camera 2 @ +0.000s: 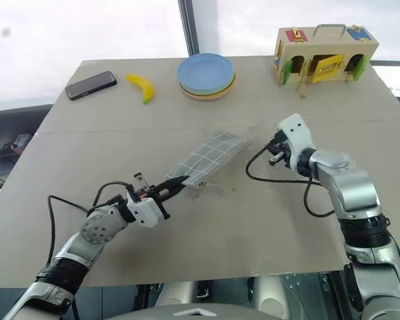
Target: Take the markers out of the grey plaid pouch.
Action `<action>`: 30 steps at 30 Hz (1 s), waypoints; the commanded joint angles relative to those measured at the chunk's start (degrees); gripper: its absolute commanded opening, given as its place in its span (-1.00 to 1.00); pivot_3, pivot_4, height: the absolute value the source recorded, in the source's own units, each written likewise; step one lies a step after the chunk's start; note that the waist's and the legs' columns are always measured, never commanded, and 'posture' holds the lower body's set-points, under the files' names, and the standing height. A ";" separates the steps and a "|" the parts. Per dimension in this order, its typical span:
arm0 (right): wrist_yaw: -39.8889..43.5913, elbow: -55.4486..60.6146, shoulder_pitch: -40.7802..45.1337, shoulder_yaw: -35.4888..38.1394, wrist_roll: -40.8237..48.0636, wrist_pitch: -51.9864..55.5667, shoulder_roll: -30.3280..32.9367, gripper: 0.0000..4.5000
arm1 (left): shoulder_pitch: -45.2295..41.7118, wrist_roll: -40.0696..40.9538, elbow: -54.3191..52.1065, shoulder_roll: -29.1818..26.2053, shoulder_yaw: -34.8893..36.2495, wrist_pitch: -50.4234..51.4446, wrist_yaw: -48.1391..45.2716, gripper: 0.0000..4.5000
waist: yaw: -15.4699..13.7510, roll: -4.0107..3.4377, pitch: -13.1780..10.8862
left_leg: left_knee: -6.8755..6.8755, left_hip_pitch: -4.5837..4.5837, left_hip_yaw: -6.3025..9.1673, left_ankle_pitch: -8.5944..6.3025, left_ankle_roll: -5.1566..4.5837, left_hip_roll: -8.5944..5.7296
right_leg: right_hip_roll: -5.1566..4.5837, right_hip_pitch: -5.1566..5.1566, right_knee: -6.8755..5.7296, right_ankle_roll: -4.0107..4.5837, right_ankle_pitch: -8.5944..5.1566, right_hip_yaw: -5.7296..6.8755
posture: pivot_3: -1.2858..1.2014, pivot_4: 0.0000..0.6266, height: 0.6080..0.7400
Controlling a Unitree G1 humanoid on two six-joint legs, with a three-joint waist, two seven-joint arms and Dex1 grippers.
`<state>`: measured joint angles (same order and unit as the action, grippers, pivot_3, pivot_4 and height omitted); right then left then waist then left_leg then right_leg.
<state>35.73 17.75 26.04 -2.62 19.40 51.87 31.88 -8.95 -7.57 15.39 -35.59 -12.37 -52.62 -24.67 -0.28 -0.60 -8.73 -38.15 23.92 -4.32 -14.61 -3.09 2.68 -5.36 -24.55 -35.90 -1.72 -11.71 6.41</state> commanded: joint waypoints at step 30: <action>-1.64 4.13 1.46 -3.62 11.91 10.01 -6.55 -0.95 | -1.49 -1.39 9.33 1.15 1.35 -9.50 -0.74 -1.00 | -0.06 0.19 -0.05 | -0.14 -0.09 -0.02 0.00 0.01 0.08 | 0.12 0.03 -0.09 0.05 0.03 -0.05 | 0.03 -0.52 1.00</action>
<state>34.31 21.70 26.32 -8.60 31.06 63.05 24.57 -11.96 -8.35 23.81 -34.09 -11.29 -60.80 -25.74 -0.34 -0.41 -8.78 -38.28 23.83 -4.34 -14.60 -3.09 2.77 -5.23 -24.52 -35.99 -1.67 -11.68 6.36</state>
